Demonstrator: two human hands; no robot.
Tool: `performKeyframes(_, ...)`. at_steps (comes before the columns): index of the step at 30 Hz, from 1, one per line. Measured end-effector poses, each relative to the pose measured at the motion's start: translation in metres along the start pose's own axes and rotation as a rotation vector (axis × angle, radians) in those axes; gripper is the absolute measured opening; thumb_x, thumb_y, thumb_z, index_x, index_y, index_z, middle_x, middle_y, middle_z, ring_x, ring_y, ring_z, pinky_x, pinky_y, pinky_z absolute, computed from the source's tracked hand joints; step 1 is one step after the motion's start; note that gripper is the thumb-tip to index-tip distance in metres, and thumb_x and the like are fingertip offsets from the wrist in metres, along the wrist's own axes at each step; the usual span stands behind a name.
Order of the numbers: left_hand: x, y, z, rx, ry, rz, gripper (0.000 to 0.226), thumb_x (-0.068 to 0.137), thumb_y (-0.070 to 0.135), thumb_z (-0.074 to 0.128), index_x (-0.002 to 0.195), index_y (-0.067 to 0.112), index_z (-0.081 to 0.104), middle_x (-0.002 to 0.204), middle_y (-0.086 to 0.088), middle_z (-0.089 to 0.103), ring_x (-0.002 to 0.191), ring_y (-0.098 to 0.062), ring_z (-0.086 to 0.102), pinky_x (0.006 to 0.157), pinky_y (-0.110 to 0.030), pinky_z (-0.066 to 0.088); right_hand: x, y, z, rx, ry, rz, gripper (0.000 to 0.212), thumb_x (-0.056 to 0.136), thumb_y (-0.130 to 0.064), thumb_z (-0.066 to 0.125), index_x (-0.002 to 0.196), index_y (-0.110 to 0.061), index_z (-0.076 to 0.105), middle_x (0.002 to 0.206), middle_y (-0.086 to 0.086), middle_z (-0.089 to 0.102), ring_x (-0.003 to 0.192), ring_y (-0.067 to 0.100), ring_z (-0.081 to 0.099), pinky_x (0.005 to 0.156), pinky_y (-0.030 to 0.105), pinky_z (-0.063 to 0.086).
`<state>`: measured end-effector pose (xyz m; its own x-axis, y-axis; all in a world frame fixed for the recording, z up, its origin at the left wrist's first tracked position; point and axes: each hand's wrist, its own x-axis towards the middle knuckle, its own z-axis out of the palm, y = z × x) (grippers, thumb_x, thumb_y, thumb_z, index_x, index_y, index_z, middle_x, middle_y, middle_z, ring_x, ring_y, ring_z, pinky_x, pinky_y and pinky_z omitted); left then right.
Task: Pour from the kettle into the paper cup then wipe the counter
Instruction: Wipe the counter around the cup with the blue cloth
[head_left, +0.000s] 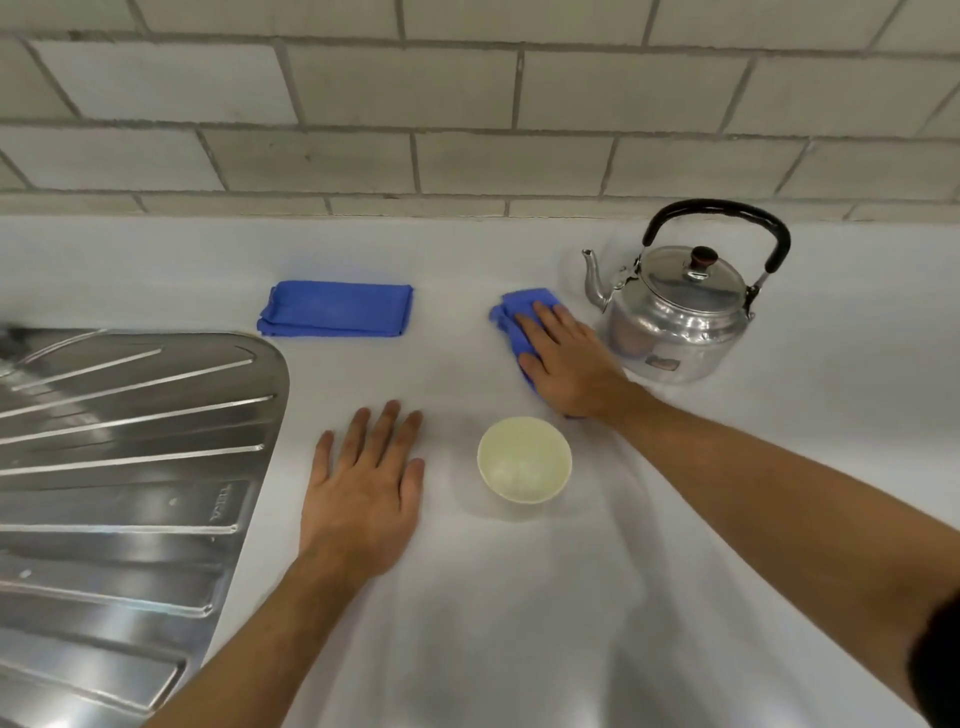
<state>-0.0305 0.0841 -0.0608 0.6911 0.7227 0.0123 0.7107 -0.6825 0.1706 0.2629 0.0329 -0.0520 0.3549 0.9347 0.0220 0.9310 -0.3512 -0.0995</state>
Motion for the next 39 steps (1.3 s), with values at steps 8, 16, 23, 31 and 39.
performKeyframes(8, -0.002, 0.002, -0.001, 0.024, 0.017, -0.001, 0.058, 0.093, 0.049, 0.007, 0.15, 0.04, 0.006, 0.161, 0.015, 0.007, 0.148, -0.013, 0.005, 0.12, -0.041, 0.002, 0.035, -0.048, 0.007, 0.042, -0.035, -0.089, 0.064, 0.101, -0.048, 0.03, 0.158, -0.023, 0.014, 0.167, 0.009, 0.008, 0.153, 0.031, 0.003, 0.122, 0.04, 0.005)
performKeyframes(16, -0.004, 0.0, -0.004, 0.031, 0.011, 0.008, 0.058, 0.093, 0.049, 0.006, 0.15, 0.041, 0.005, 0.161, 0.016, 0.006, 0.148, -0.012, 0.005, 0.12, -0.041, 0.003, 0.037, -0.022, 0.006, 0.097, -0.025, 0.187, 0.069, 0.099, -0.051, 0.026, 0.157, -0.017, 0.013, 0.166, 0.012, 0.007, 0.152, 0.032, 0.001, 0.122, 0.043, 0.006)
performKeyframes(23, -0.004, 0.0, -0.004, 0.013, -0.004, 0.008, 0.059, 0.092, 0.05, 0.005, 0.15, 0.041, 0.006, 0.161, 0.016, 0.007, 0.148, -0.013, 0.006, 0.119, -0.042, 0.004, 0.012, -0.034, 0.001, 0.137, -0.031, 0.436, 0.075, 0.1, -0.047, 0.027, 0.156, -0.002, 0.006, 0.164, 0.025, -0.001, 0.151, 0.039, -0.003, 0.122, 0.047, -0.002)
performKeyframes(31, -0.003, -0.002, -0.003, 0.017, -0.038, 0.011, 0.058, 0.093, 0.051, 0.003, 0.15, 0.041, -0.001, 0.161, 0.015, 0.003, 0.149, -0.013, 0.001, 0.12, -0.043, 0.0, -0.093, -0.002, -0.005, 0.061, -0.111, 0.105, 0.072, 0.097, -0.061, 0.016, 0.158, -0.024, 0.001, 0.167, 0.007, -0.006, 0.153, 0.023, -0.01, 0.123, 0.037, -0.001)
performKeyframes(39, -0.018, 0.016, -0.018, -0.021, -0.069, -0.017, 0.056, 0.099, 0.038, 0.021, 0.152, 0.024, 0.013, 0.162, 0.004, 0.007, 0.149, -0.018, 0.006, 0.12, -0.045, 0.006, -0.195, -0.048, -0.002, 0.049, 0.017, 0.445, 0.071, 0.099, -0.053, 0.022, 0.158, -0.016, 0.01, 0.165, 0.018, 0.007, 0.151, 0.035, 0.003, 0.122, 0.044, 0.006)
